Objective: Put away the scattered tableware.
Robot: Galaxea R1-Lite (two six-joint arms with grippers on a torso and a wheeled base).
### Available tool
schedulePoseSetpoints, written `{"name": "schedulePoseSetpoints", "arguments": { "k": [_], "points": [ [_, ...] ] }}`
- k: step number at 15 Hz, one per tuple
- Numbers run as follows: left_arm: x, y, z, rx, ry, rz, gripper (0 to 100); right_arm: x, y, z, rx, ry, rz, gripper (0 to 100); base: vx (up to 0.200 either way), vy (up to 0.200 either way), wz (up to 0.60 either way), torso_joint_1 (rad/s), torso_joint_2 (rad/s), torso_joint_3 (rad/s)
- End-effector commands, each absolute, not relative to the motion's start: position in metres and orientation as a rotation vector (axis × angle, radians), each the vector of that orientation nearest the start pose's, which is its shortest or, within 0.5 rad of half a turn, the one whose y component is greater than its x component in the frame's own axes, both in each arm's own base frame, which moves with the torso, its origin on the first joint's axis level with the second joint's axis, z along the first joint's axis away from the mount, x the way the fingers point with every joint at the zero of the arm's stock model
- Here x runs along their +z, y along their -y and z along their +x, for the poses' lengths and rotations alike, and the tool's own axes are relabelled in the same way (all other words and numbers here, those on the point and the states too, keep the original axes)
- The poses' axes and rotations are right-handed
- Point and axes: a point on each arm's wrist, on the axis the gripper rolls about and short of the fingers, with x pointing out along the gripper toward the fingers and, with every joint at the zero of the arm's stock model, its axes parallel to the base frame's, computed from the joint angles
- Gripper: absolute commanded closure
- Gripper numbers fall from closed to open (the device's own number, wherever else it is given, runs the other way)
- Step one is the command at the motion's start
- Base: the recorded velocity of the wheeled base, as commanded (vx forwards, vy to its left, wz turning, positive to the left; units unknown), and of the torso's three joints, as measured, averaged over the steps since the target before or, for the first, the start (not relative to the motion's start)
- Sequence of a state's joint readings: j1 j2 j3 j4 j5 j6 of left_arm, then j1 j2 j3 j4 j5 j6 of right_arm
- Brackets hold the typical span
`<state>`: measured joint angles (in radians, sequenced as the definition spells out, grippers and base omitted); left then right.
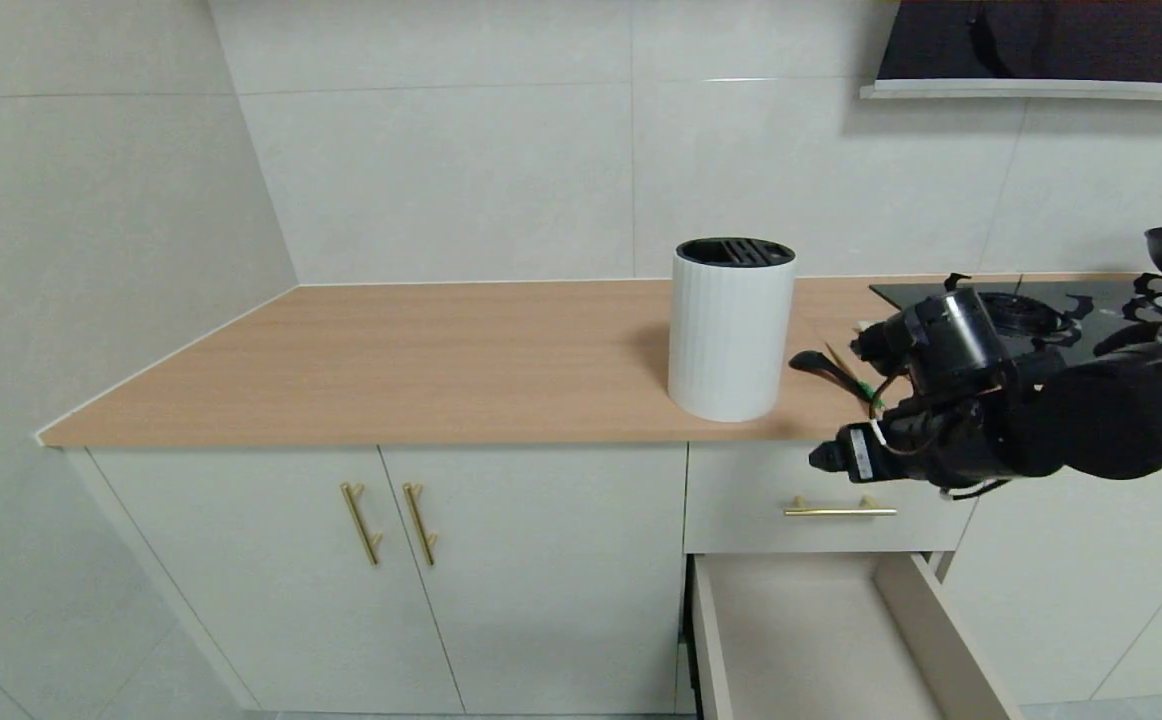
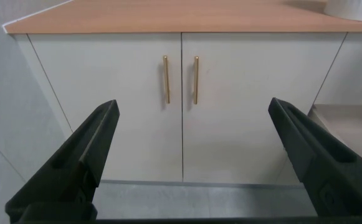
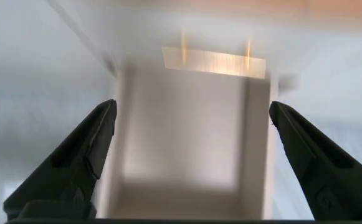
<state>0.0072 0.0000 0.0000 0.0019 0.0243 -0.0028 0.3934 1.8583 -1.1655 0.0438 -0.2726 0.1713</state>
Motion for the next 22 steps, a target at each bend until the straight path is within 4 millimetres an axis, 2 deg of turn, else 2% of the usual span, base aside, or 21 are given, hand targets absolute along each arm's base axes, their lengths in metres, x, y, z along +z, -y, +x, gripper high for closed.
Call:
{"name": "schedulePoseSetpoints", "arguments": {
  "k": [1,3,10,15,22],
  "points": [
    [0.075,0.0,-0.023,0.032,-0.003,-0.003,0,0.194,-0.126,0.345,0.041,-0.583,-0.026,0,0.0,0.0,0.0,0.0,0.0,0.0],
    [0.075,0.0,-0.023,0.032,-0.001,-0.003,0,0.201,-0.113,0.355,0.005,-0.554,0.007,0,0.0,0.0,0.0,0.0,0.0,0.0],
    [0.075,0.0,-0.023,0.032,-0.001,-0.003,0,0.18,-0.076,0.392,-0.111,-0.548,0.041,0,0.0,0.0,0.0,0.0,0.0,0.0],
    [0.075,0.0,-0.023,0.032,-0.001,-0.003,0,0.158,-0.078,0.406,-0.13,-0.589,0.03,0,0.0,0.0,0.0,0.0,0.0,0.0],
    [0.075,0.0,-0.023,0.032,-0.001,-0.003,0,0.148,-0.075,0.417,-0.148,-0.6,0.031,0,0.0,0.0,0.0,0.0,0.0,0.0]
  ]
}}
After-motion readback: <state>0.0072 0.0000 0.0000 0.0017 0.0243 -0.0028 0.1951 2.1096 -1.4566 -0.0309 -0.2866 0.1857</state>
